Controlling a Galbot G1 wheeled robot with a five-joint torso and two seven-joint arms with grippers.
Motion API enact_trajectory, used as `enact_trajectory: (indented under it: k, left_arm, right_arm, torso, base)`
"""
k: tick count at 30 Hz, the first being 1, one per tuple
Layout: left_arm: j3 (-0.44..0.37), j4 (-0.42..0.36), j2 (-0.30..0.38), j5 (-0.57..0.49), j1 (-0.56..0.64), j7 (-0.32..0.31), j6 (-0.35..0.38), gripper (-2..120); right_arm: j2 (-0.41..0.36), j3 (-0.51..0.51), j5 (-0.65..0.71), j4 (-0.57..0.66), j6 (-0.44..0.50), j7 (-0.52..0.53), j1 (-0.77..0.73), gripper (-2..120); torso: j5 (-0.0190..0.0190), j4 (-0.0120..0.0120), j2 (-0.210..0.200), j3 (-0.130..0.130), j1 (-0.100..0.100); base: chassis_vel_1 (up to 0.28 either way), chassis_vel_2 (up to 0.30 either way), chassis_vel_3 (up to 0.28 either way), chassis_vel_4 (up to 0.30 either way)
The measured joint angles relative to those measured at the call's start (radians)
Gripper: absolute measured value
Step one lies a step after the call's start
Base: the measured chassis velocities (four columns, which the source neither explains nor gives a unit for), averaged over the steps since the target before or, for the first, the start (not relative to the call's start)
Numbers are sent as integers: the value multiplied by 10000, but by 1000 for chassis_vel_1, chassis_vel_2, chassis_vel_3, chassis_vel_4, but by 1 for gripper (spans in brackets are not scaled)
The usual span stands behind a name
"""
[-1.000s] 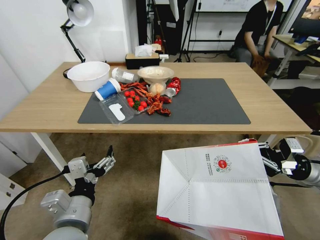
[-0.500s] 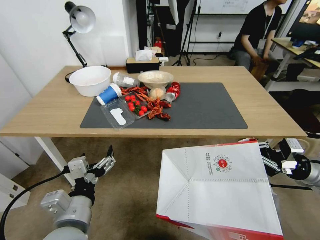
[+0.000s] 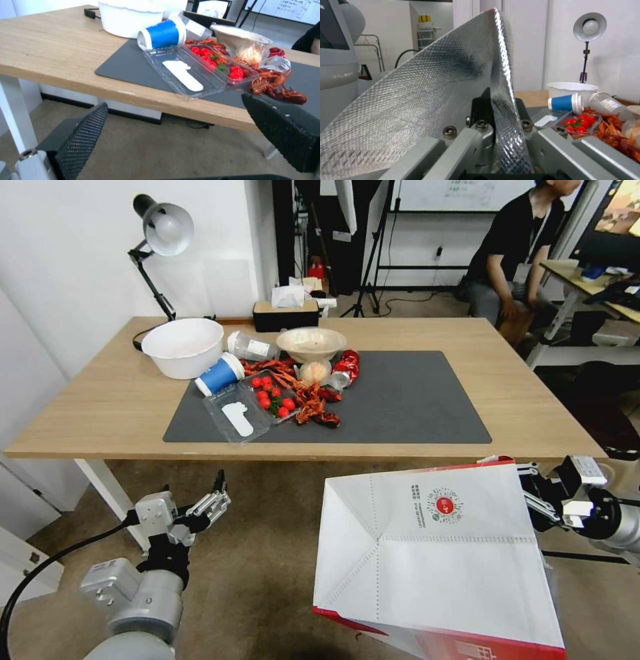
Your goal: Pick up the food delivery bag from the floor and place it on the table.
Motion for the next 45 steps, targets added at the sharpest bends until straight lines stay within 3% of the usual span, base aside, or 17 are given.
enact_trajectory:
  k: [11,26,45]
  left_arm:
    - [-1,0,-1,-3,0,-1,0,100]
    - [28,0,-21,-52,31,47,-13,100]
    - [31,0,29,-64,10,-35,-157,100]
  right_arm:
    - [3,-11,-4,-6,0,0,24,0]
    - [-1,-30,-12,-50,6,-6,50,0]
    - [37,-121,-29,-27,27,122,72,0]
  torso:
    - [1,0,148,88,60]
    - [1,0,906,520,389]
    - [0,0,843,485,362]
  base:
    - [0,0,0,0]
    - [0,0,0,0]
    - [0,0,0,0]
